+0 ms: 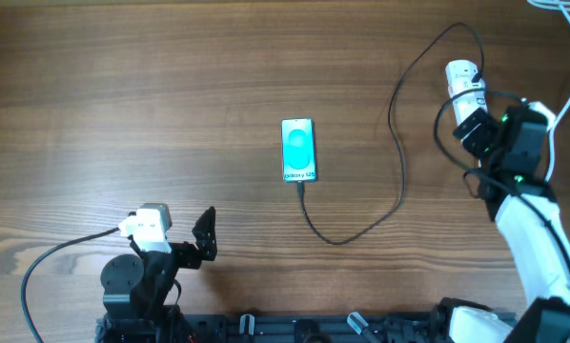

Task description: Plug charger to phone and switch on socket

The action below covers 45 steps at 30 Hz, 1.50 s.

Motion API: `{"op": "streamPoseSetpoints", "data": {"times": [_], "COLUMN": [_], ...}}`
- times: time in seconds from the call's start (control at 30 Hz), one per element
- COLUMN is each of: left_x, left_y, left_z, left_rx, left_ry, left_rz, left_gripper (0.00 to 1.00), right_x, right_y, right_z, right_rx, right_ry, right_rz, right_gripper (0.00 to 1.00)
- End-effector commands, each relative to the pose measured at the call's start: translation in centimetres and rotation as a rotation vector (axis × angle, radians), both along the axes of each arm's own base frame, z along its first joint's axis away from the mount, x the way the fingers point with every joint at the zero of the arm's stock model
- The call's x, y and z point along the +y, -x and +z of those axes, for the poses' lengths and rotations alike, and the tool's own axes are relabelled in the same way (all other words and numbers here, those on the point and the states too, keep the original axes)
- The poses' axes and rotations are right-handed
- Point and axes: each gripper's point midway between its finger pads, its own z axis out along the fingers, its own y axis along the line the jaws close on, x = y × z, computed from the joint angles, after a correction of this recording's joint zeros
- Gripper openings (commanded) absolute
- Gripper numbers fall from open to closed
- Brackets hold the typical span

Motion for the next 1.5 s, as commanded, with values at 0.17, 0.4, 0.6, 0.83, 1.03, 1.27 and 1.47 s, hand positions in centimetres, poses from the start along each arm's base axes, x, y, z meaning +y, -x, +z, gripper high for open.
{"op": "streamPoseSetpoints", "data": {"times": [0.17,0.4,0.6,0.83,1.03,1.27,1.47], "left_x": [0.1,0.1,0.1,0.1,0.1,0.1,0.1], "left_y": [0.0,-0.1,-0.1,-0.1,-0.1,-0.1,-0.1], "left_z": [-0.1,-0.1,0.0,-0.1,-0.1,-0.1,-0.1], "left_rx": [-0.008,-0.008,-0.009,-0.008,-0.008,-0.008,-0.008], "left_ry": [-0.016,-0.016,-0.016,-0.016,-0.016,-0.016,-0.016], "left_rz": [0.003,0.003,0.004,0.004,0.004,0.004,0.004], "left_gripper": [1.00,1.00,1.00,1.00,1.00,1.00,1.00], "right_x": [-1.0,-3.0,-3.1,-3.9,-3.8,-3.5,-3.4], "right_y": [-2.3,-3.2,-6.9,-9.8,-10.7,-11.8,-12.1], "right_z": [1.3,-2.6,-4.0,-4.4,-6.4,-7.3,-8.3], "right_rx": [-0.114,-0.058,0.051,0.118,0.115,0.085,0.088], "right_ry": [-0.059,-0.117,-0.166,-0.169,-0.188,-0.214,-0.221], "right_rz": [-0.029,-0.116,-0.059,-0.047,-0.035,-0.023,-0.026], "right_gripper": [0.14,0.04,0.04,0.04,0.05,0.05,0.05]}}
